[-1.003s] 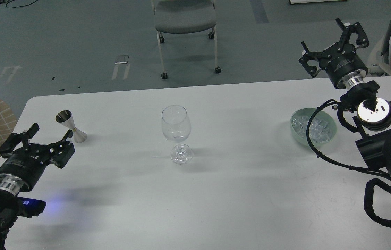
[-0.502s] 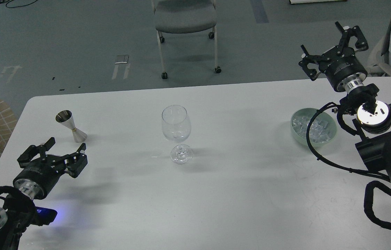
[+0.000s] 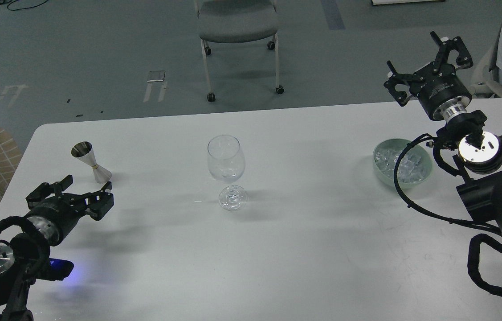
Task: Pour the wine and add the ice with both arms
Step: 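Close the left gripper around the silver jigger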
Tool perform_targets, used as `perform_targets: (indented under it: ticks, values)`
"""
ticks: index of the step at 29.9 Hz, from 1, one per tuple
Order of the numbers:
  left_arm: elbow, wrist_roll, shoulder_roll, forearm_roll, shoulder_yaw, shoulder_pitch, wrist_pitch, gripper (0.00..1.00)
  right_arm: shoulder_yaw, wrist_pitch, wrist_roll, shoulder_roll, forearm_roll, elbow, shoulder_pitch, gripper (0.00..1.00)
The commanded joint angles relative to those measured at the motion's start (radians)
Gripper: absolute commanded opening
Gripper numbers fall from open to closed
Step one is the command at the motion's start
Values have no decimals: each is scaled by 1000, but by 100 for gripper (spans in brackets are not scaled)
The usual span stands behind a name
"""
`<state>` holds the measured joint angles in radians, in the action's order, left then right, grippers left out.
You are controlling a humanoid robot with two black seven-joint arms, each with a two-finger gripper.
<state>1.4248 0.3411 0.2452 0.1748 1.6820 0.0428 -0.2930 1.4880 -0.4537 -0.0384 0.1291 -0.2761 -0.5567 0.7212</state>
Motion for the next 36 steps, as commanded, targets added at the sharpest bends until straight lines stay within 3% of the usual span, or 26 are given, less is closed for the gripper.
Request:
perform_targets:
  ticks: [1, 7, 18, 20, 26, 29, 36]
  values:
    - [-23, -5, -1, -11, -1, -23, -11, 93, 0, 0, 0, 0, 0, 1, 0, 100]
    - [-67, -14, 0, -11, 1, -61, -9, 93, 0, 1, 0, 0, 0, 3, 0, 100]
    - [-276, -28, 3, -12, -5, -181, 6, 90, 0, 3, 0, 1, -2, 6, -6, 100]
    - [-311, -68, 6, -14, -7, -201, 32, 85, 0, 3, 0, 0, -2, 6, -6, 100]
    - [-322, -71, 13, -14, -25, -198, 176, 61, -2, 3, 0, 1, -2, 6, -8, 100]
    - [-322, -70, 13, -14, -25, -192, 227, 58, -2, 3, 0, 12, -2, 6, -8, 100]
    - [-326, -83, 6, -12, -59, -199, 226, 57, -3, 4, 0, 14, -3, 8, -8, 100]
